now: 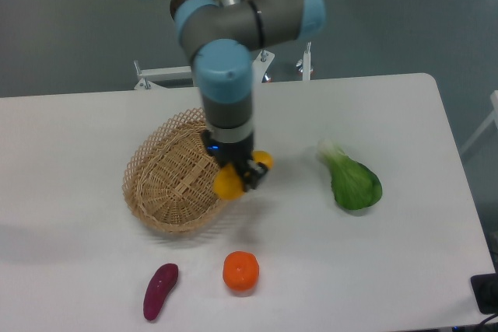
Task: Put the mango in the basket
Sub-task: 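Carry the held mango over the wicker basket and lower it inside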
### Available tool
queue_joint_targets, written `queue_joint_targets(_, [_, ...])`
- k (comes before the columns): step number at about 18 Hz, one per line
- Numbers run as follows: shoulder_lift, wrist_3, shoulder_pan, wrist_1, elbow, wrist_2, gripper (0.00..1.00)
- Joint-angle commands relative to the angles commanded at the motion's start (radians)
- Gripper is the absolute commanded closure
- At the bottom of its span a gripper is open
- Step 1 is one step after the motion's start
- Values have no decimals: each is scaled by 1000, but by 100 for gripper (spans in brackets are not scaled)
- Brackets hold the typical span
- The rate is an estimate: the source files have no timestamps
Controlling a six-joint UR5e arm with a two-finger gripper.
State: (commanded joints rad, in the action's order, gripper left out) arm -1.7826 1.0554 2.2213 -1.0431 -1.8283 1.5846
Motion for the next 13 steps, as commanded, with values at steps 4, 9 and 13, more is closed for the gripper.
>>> queue_joint_targets(4, [2, -5, -28, -1, -22, 0, 62])
queue_joint_targets(9, [-9, -99, -81, -2, -22, -6, 62])
queue_joint_targets(13, [-12, -167, -98, 2, -35, -69, 62])
